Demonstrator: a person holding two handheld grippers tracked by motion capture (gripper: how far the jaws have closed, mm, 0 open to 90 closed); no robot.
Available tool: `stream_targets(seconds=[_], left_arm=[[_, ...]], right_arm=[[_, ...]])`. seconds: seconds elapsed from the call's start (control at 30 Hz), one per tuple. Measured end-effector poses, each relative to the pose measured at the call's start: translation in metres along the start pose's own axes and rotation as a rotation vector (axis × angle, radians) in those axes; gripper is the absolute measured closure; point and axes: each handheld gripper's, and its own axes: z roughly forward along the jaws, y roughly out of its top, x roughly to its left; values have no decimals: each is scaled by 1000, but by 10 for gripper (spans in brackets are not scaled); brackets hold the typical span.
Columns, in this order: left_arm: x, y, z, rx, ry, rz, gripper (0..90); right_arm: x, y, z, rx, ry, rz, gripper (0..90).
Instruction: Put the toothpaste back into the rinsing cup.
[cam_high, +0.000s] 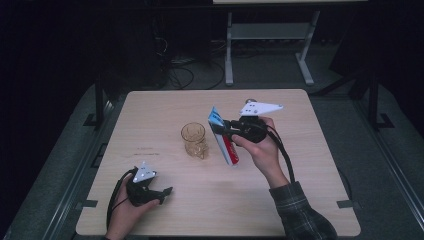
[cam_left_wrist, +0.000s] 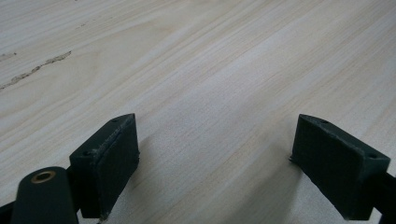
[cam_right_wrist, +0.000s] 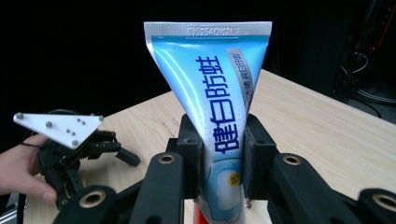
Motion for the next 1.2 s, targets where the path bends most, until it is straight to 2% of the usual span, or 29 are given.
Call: stream_targets(seconds=[0.57, 1.2], left_arm=[[0, 0, 0, 1, 0, 2, 136], [0, 0, 0, -2, -3, 4, 136]], right_arm=[[-5, 27, 15, -16, -4, -13, 722], [-15, 55, 40, -41, -15, -27, 721]])
